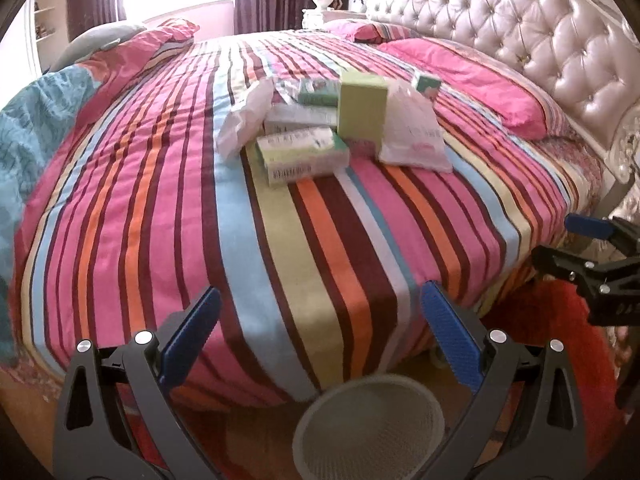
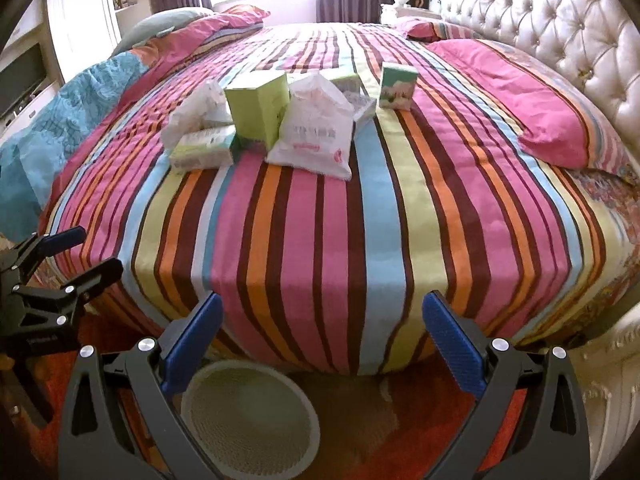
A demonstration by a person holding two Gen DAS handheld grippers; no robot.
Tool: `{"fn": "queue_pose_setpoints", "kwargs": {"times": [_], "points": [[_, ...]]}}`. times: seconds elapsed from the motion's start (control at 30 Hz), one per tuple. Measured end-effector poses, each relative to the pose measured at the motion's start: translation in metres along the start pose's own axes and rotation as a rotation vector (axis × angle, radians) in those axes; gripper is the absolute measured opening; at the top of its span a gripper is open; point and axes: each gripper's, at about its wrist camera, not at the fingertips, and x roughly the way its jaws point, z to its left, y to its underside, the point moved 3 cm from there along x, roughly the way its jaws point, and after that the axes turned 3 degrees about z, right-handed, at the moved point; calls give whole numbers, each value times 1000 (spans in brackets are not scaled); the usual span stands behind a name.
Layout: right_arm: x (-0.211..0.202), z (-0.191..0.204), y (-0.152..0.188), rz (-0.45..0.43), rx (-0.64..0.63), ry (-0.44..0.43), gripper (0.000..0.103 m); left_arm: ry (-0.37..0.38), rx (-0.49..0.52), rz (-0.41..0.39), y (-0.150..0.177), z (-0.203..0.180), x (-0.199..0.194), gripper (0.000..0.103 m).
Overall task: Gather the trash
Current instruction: 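Reach the left tool to the Ve medicine box while the right tool reaches the white bag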
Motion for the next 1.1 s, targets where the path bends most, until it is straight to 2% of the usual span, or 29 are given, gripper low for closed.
{"fn": "queue_pose_setpoints", "kwargs": {"times": [0.1, 0.17, 0.27, 0.37, 0.43, 0.6, 0.83, 1.0, 1.1], "points": [[8, 1, -21, -11, -11, -8, 96, 20, -9, -24, -23, 3, 9, 97], [15, 0, -33, -11, -13, -12, 96, 28, 23, -38, -38, 2, 16, 97], [28, -1, -52, -1, -18, -18, 96, 34, 131, -41, -59, -1, 31, 97], [40, -4, -66, 4, -14, -8, 96, 61, 235, -6, -74, -1, 49, 97], [49, -5, -75, 12, -8, -7, 96, 79, 261, 13, -81, 0, 59, 97], [73, -10, -88, 41, 7, -3, 96, 122, 276, 33, -97, 6, 78, 97], [92, -12, -99, 68, 1, 7, 96, 162, 390, 87, -118, 0, 105, 97], [99, -12, -104, 75, 0, 12, 96, 181, 382, 150, -125, 10, 127, 97], [105, -11, -106, 79, -8, 21, 96, 176, 382, 160, -127, 13, 134, 97]]}}
